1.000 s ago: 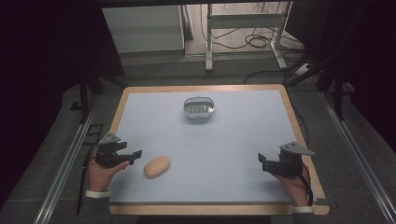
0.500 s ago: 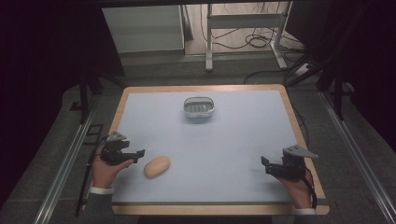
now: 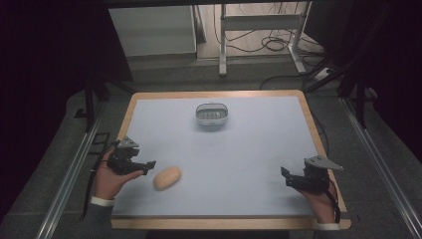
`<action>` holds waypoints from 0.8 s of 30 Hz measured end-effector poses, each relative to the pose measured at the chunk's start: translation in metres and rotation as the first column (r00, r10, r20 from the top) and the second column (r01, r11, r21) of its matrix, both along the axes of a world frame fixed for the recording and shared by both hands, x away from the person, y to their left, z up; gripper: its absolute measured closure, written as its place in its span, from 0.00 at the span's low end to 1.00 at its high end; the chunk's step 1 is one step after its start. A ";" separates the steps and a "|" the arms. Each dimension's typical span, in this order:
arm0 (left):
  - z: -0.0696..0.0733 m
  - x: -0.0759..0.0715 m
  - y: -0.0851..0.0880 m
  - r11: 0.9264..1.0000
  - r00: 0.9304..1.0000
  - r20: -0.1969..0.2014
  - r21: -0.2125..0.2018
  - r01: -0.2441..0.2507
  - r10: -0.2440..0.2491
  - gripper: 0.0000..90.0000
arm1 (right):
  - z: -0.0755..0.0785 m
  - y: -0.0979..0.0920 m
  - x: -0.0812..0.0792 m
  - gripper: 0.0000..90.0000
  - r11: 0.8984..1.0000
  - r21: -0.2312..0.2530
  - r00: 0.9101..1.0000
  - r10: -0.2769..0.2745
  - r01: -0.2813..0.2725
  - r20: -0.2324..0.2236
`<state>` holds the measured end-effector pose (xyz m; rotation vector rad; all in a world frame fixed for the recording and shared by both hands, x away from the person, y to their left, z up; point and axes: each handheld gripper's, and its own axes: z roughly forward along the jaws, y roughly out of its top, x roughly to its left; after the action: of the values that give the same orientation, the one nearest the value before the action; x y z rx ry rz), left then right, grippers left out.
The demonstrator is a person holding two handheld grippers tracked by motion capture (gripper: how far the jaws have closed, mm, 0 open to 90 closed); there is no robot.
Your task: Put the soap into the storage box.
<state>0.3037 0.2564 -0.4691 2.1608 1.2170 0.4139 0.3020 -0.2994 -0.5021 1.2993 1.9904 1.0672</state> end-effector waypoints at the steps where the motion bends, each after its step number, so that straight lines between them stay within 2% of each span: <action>1: 0.001 0.000 -0.001 1.000 1.000 0.001 0.006 0.007 -0.007 0.22 | 0.000 -0.001 0.000 0.09 1.000 -0.002 1.000 -0.003 0.003 0.002; 7: 0.005 0.004 -0.010 0.999 0.999 0.000 0.019 0.040 -0.040 0.22 | 0.000 -0.003 -0.004 0.09 1.000 0.001 1.000 -0.015 0.015 -0.002; 13: 0.006 0.008 -0.019 0.995 0.996 -0.024 0.028 0.091 -0.090 0.21 | 0.001 -0.003 -0.008 0.09 1.000 -0.011 1.000 -0.007 0.007 0.004; 19: -0.001 0.012 -0.030 0.992 0.992 -0.058 0.060 0.115 -0.112 0.21 | 0.002 -0.006 -0.008 0.09 1.000 0.007 1.000 -0.029 0.029 0.003; 24: -0.008 0.010 -0.042 0.985 0.985 -0.085 0.078 0.155 -0.148 0.21 | 0.002 -0.006 -0.008 0.09 0.999 0.009 0.999 -0.032 0.032 0.007</action>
<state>0.3138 0.2144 -0.4767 2.3433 1.0845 0.3220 0.2938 -0.3055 -0.5000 1.3256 1.9553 1.0659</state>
